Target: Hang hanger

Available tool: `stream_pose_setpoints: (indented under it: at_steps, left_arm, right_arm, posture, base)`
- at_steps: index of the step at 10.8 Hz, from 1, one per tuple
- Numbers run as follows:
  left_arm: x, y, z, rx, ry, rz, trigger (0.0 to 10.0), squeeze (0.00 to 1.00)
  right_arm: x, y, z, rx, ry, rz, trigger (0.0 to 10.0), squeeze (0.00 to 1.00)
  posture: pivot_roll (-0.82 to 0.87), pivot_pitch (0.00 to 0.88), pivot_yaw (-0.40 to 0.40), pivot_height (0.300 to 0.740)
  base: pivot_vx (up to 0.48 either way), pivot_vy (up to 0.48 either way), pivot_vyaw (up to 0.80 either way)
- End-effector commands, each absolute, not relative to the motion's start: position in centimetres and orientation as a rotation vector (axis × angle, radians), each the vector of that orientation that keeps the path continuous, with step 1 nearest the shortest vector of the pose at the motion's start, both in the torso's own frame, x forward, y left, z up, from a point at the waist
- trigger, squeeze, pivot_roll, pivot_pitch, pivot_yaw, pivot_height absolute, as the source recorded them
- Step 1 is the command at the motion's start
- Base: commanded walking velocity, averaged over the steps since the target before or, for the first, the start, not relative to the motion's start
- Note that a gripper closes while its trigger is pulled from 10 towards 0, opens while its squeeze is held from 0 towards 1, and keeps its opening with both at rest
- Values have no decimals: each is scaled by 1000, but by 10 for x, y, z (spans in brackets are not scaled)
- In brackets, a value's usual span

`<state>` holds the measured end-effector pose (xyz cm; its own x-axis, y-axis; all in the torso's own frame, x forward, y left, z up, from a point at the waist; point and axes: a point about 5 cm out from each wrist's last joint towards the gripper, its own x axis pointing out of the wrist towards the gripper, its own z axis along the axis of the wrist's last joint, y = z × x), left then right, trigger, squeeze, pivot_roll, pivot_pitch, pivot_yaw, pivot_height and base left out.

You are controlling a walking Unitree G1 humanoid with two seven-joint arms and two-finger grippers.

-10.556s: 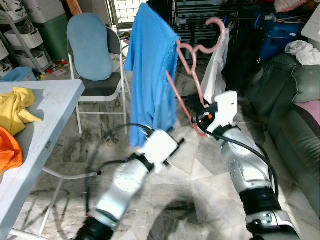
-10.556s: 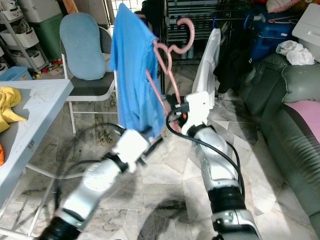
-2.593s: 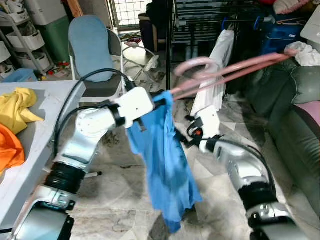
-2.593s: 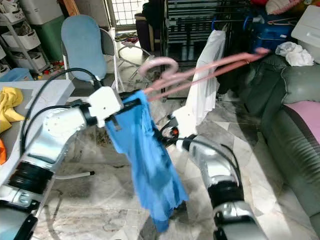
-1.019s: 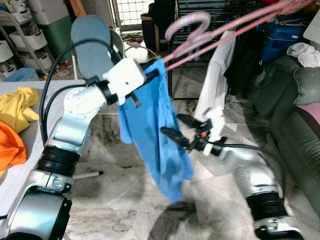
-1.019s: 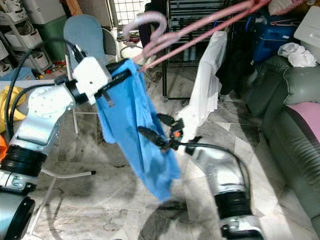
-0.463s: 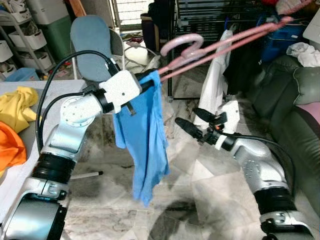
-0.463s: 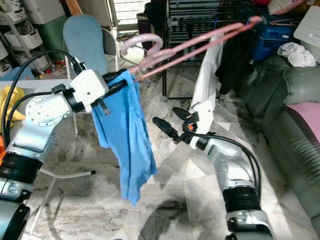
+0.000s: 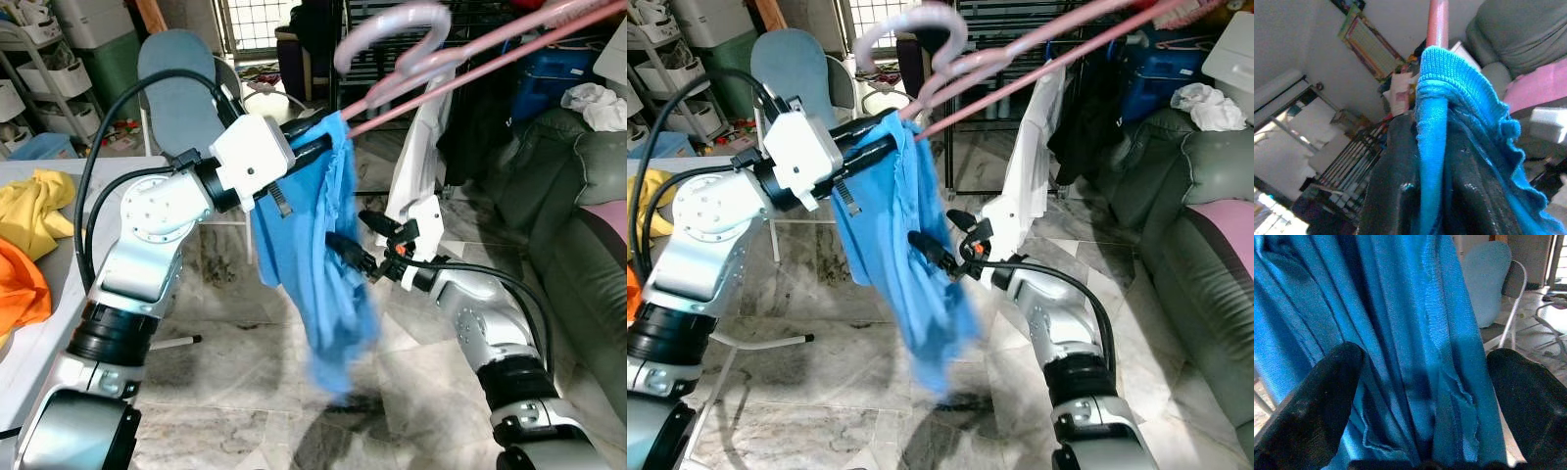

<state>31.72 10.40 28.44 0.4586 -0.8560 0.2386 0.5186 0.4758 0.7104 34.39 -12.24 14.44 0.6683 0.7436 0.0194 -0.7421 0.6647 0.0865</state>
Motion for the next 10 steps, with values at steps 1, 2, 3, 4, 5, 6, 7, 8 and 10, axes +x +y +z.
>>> stream_pose_setpoints:
  at_steps: [1, 2, 3, 4, 5, 6, 7, 8, 10]
  left_arm:
    - [312, 108, 294, 595, -671, -905, 0, 0]
    - [309, 108, 294, 589, -674, -916, 0, 0]
    - [308, 110, 287, 597, -637, -931, 0, 0]
    - [308, 113, 282, 607, -615, -930, 0, 0]
    - [306, 114, 285, 595, -619, -932, 0, 0]
    - [303, 110, 291, 581, -634, -944, 0, 0]
    - [301, 108, 293, 576, -643, -950, 0, 0]
    - [298, 103, 302, 554, -675, -954, 0, 0]
    - [293, 98, 318, 528, -723, -954, 0, 0]
  right_arm:
    - [347, -120, 150, 77, 0, 836, 10000, 0]
    - [348, -121, 148, 69, 5, 813, 10000, 0]
    - [348, -121, 149, 88, -13, 813, 10000, 0]
    - [348, -123, 151, 95, -20, 810, 10000, 0]
    - [352, -128, 148, 101, -4, 772, 10000, 0]
    - [355, -128, 140, 67, 31, 733, 10000, 0]
    - [355, -126, 138, 66, 41, 732, 10000, 0]
    - [354, -120, 133, 78, 67, 750, 10000, 0]
    - [349, -112, 115, 63, 139, 766, 10000, 0]
  posture:
    - [36, 8, 51, 740]
    - [36, 12, 53, 740]
    - [39, 12, 52, 740]
    - [39, 12, 52, 740]
    - [36, 12, 51, 740]
    - [40, 11, 46, 740]
    - [42, 10, 44, 740]
    - [46, 10, 41, 740]
    - [53, 12, 35, 740]
  base:
    - [0, 0, 0]
    - [0, 0, 0]
    - [0, 0, 0]
    - [0, 0, 0]
    - [0, 0, 0]
    - [0, 0, 0]
    - [0, 0, 0]
    - [0, 0, 0]
    - [0, 0, 0]
